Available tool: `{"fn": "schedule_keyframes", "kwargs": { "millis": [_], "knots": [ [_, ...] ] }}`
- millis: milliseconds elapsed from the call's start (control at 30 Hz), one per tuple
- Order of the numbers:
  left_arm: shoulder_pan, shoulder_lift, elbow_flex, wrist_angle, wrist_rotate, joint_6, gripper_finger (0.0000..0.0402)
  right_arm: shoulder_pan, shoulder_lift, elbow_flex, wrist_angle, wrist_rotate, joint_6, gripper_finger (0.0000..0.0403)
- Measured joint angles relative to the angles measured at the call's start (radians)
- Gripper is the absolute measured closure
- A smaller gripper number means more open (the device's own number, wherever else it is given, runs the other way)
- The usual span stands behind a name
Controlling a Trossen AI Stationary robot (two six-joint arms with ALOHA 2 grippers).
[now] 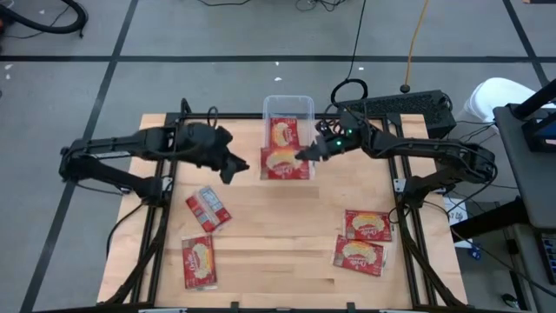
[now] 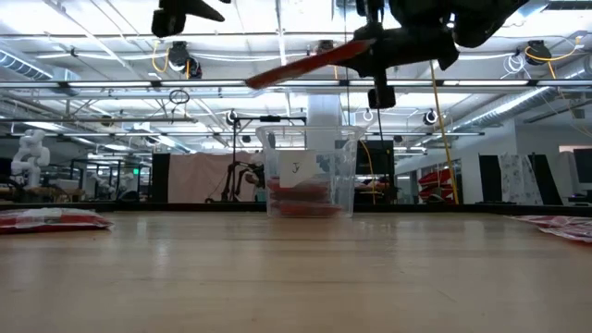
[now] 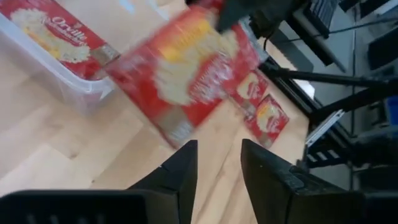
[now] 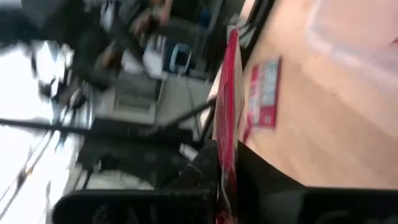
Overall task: Sort popcorn bags into baskets
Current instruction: Put the red popcorn bag into the transparent container
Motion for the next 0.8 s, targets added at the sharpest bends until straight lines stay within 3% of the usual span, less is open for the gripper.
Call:
{"fn": "schedule_keyframes", "kwargs": {
  "millis": [200, 533, 700, 800],
  "knots": [
    [0.154, 0.039, 0.0, 0.056, 0.207, 0.022, 0.0255, -0.01, 0.0, 0.0, -0.005, -0.202, -0.111, 0.0393],
    [0.218, 0.257, 0.0, 0.303, 0.539, -0.067, 0.0118, -0.001, 0.0, 0.0, -0.076, -0.411, -0.199, 0.0393],
    [0.188, 0.384, 0.0, 0.484, 0.66, -0.132, 0.0109, -0.001, 0.001, 0.0, -0.095, -0.451, -0.253, 0.0392],
    [0.16, 0.439, 0.0, 0.577, 0.675, -0.156, 0.0123, -0.001, 0.001, 0.0, -0.095, -0.469, -0.277, 0.0392]
  ]
}}
